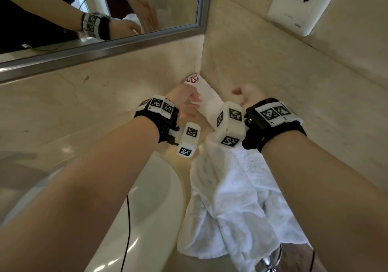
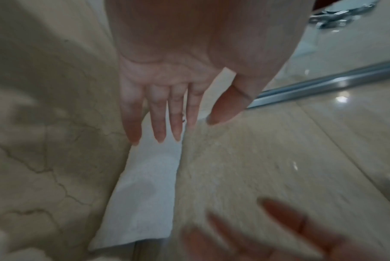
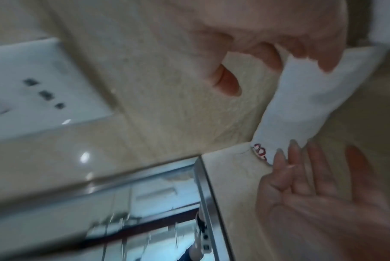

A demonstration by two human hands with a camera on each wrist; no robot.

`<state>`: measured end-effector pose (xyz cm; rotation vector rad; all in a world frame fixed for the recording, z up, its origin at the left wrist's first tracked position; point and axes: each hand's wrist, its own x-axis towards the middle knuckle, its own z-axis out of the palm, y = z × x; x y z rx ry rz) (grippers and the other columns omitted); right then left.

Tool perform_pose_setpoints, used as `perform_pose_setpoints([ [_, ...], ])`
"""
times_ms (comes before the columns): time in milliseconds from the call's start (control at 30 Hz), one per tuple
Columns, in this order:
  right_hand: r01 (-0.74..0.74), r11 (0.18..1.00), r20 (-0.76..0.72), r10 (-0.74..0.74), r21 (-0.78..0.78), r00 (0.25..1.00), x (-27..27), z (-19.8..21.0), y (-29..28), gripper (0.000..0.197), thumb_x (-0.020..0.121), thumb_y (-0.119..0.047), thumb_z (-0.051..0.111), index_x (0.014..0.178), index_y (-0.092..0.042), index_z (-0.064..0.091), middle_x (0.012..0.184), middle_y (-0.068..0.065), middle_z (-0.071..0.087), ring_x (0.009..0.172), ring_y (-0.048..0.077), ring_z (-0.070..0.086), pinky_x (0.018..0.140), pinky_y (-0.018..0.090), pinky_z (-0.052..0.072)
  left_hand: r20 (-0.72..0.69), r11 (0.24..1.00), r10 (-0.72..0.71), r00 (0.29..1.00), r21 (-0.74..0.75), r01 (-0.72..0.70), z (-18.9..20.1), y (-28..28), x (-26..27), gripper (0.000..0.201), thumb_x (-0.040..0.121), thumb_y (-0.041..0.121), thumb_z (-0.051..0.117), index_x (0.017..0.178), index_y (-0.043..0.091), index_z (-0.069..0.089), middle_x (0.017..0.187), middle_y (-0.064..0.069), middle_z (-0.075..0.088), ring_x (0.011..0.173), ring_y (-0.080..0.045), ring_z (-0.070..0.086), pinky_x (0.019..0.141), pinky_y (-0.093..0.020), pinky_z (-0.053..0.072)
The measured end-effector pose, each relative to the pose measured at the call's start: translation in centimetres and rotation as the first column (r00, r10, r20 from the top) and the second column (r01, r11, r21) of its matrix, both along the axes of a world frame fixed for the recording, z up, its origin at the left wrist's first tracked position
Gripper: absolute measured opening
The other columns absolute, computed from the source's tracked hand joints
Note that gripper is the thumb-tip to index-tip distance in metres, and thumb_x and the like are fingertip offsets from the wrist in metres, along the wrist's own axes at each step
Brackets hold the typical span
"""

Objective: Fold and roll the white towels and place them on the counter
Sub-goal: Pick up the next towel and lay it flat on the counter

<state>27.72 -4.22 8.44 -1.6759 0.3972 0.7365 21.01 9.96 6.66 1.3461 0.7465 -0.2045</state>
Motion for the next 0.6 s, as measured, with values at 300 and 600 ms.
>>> perform_pose_setpoints([
  [300,-0.411,0.756,0.179,0.561,-0.51,0.808,-4.9,2.9,-4.4,0.012,0.093,-0.012,0.053,0.099,-0.003,0.06,0.087,0.008,0.062,0.081,0.018,0.059,0.082,0.03,0.051,-0.268,0.5,-0.69,0.673,0.495,0.71,2.6,-4.8,-4.7,0.041,0.092,0.022,0.056,0.133,0.023,0.05,0.137,0.005,0.046,0.128,-0.014,0.042,0.106,-0.03,0.039],
  [600,-0.439,0.224,-0.055,0.841,-0.87,0.538,-7.0,-0.1,-8.0,0.039,0.081,-0.022,0.071,0.116,-0.01,0.057,0.109,0.006,0.061,0.092,0.024,0.055,0.078,0.031,0.042,-0.385,0.099,-0.777,0.497,0.706,0.702,-1.6,-6.4,-7.2,0.069,0.082,0.014,0.063,0.14,0.036,0.035,0.154,0.009,0.015,0.138,-0.016,0.022,0.107,-0.029,0.03],
])
